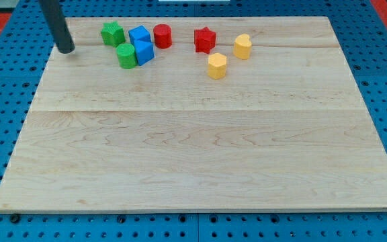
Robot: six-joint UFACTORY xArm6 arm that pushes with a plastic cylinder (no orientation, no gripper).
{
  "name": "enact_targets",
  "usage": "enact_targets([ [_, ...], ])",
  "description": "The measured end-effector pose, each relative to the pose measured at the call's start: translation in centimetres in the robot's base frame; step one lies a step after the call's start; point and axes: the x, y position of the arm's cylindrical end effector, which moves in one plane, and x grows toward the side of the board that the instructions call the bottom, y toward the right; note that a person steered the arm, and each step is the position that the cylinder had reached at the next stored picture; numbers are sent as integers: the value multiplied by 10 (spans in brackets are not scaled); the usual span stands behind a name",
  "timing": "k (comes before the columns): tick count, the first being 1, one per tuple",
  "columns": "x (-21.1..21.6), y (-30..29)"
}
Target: Move your arm diagonally to the green star
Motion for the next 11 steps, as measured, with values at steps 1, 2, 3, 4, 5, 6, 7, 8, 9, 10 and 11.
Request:
enact_targets([
  [1,5,-15],
  [2,17,-23],
  [3,32,-35],
  [4,34,-36],
  [5,35,-36],
  [6,35,-36],
  [7,36,-36],
  [8,36,-36],
  [9,37,-37],
  [10,44,-34],
  [11,62,37],
])
